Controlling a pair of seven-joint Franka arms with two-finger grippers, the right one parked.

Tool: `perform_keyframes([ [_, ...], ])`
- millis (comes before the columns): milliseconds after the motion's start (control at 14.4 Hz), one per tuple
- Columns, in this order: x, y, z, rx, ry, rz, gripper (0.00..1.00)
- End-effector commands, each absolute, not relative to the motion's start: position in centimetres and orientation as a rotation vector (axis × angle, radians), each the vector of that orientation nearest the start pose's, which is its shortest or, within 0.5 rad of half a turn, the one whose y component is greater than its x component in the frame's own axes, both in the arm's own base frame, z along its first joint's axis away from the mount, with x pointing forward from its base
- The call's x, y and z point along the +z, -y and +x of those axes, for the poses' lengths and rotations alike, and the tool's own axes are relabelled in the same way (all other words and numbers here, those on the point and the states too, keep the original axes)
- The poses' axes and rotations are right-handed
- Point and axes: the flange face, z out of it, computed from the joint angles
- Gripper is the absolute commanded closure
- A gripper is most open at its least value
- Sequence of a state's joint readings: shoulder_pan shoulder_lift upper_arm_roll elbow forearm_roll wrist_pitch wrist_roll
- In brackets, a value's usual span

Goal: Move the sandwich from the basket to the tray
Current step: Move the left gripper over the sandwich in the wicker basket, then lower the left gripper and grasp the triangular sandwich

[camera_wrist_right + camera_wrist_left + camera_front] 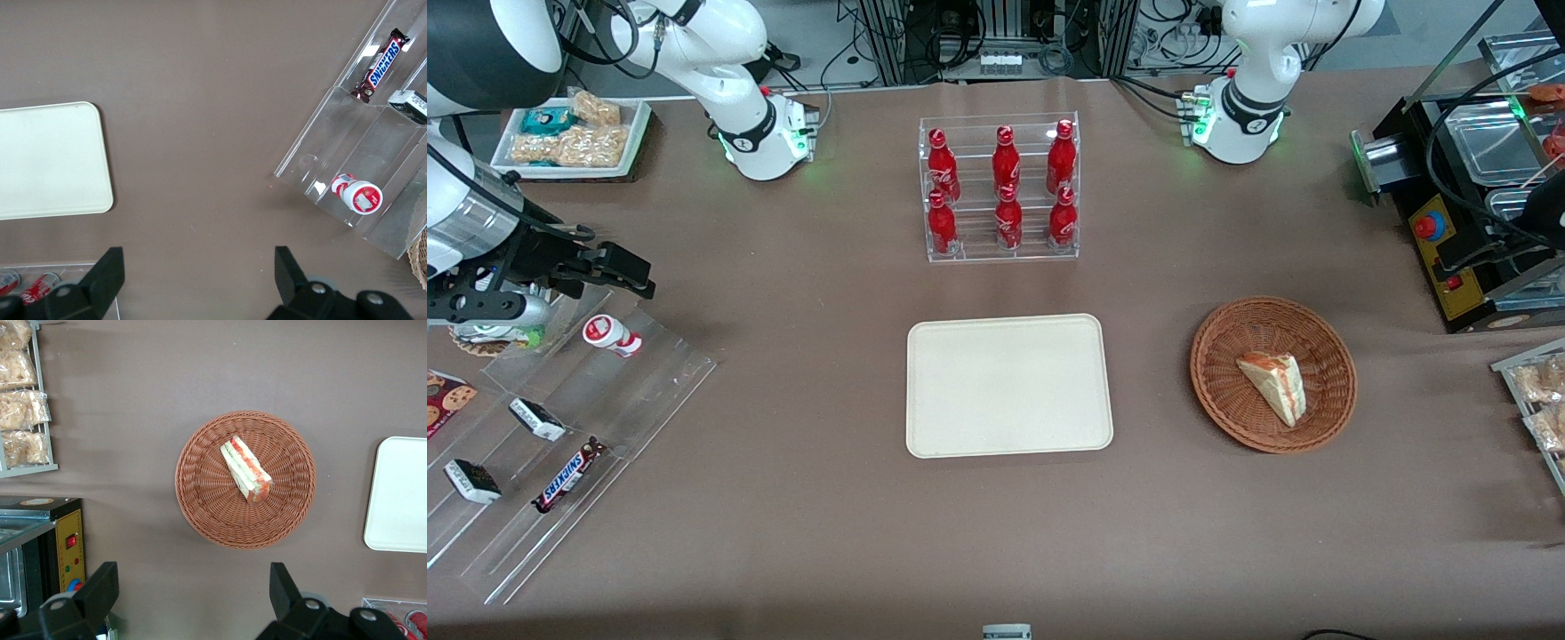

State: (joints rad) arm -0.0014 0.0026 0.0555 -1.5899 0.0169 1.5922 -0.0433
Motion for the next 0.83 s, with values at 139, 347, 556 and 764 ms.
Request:
perform_keyframes([
  [139, 58.6, -2.3, 55.8, 0.119, 0.129, -3.122, 0.00],
  [347, 51.6, -0.8, 57.9, 0.241, 0.180, -3.099, 0.00],
  [556, 44.0, 2.0, 58.5, 0.157, 0.380, -3.077, 0.00],
  [764, 38.7, 4.2, 59.0, 0.061, 0.655, -3.036, 0.00],
])
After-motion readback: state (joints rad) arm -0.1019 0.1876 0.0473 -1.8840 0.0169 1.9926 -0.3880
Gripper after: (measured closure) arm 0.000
